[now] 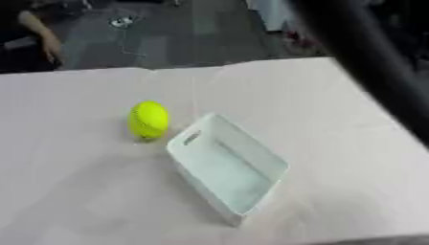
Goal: Pick up objects on the table and place them in the box.
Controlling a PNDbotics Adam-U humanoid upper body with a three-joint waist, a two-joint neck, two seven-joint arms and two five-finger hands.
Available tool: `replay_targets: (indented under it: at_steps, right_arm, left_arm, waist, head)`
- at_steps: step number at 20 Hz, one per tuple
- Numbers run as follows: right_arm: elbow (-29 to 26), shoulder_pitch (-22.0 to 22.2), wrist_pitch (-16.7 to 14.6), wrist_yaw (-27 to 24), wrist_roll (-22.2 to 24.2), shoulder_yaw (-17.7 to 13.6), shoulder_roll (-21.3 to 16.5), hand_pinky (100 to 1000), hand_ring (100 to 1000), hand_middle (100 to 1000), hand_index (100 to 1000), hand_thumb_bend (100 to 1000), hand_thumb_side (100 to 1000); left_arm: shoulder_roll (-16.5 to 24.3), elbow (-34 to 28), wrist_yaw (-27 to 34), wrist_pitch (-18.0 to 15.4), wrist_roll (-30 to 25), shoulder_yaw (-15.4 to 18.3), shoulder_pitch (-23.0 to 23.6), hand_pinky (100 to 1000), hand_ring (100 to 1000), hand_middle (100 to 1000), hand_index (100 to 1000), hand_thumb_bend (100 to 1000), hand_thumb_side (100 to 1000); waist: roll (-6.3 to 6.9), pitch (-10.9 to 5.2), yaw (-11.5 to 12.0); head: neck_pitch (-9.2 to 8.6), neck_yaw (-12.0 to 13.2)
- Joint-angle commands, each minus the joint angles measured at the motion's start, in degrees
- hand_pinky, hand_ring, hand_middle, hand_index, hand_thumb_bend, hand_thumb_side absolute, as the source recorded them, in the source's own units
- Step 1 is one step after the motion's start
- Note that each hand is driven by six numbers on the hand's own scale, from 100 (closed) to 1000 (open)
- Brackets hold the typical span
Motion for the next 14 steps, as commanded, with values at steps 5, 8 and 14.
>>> replay_targets:
  at_steps: [5,8,14]
  right_arm:
    - [-0.8,-1.8,0.0,6.5,-6.1,2.4,-2.5,100,284,395,543,153,864]
    - [-0.8,-2.7,0.0,8.1,-7.7,3.3,-2.7,100,283,394,543,151,864]
    - [-0.8,-5.1,0.0,8.5,-9.6,5.0,-3.4,100,284,398,551,144,867]
  left_arm:
    - [11.4,12.4,-5.4,-5.9,-7.7,-3.5,-8.1,720,766,824,860,336,857]
    - [12.8,18.9,-7.8,-9.0,-11.2,-6.0,-12.3,755,781,829,864,340,846]
    - [12.6,28.1,-13.0,-12.3,-18.5,-11.1,-19.7,832,825,841,864,349,830]
  waist:
    - [0.5,-0.31,-1.2]
    - [0.77,-0.11,-2.1]
    - [1.54,0.33,-4.4]
  head:
    - [-0.72,1.6]
    - [-1.35,2.3]
    - [-2.41,4.3]
